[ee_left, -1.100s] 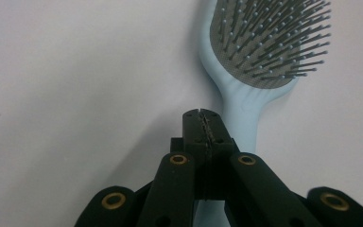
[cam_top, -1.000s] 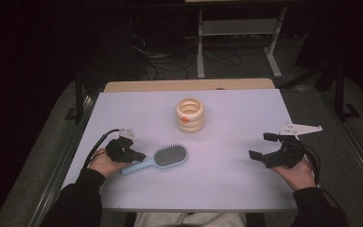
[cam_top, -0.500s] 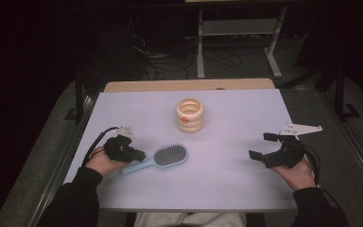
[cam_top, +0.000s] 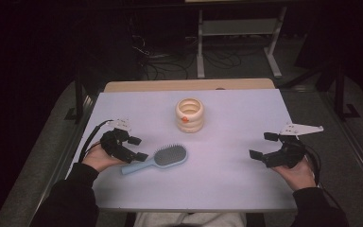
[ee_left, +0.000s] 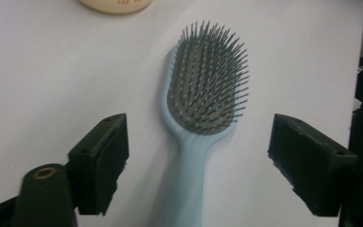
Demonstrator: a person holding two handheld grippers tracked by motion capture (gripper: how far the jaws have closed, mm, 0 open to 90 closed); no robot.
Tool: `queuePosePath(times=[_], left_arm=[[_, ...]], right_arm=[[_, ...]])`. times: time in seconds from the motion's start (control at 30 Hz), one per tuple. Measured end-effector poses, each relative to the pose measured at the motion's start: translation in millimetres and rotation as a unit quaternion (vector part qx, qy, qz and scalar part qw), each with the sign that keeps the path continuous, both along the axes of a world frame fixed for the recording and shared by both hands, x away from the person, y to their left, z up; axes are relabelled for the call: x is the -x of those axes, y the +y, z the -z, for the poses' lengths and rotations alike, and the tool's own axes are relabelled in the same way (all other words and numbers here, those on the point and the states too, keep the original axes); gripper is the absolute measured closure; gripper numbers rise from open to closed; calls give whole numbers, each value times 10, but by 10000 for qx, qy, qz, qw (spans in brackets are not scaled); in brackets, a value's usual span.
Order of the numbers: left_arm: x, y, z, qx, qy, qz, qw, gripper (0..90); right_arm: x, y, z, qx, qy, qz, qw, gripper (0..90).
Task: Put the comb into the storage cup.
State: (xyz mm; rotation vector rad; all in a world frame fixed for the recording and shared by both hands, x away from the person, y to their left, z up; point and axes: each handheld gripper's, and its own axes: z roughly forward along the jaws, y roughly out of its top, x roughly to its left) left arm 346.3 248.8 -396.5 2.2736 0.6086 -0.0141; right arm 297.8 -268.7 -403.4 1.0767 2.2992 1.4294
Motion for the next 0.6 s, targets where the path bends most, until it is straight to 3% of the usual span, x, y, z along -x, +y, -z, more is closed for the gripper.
queuePosePath(times=[0.23, 0.33, 0.6], left_arm=[[-25, -72, -73, 34, -52, 36, 10000, 83], [-45, -136, -69, -71, -42, 71, 9999, 7], [-109, -382, 22, -239, -90, 271, 9993, 0]], right_arm=[[2, -1, -1, -7, -3, -2, 10000, 0], [2, 0, -2, -7, -2, -10, 10000, 0], [2, 0, -1, -10, 0, -16, 10000, 0]])
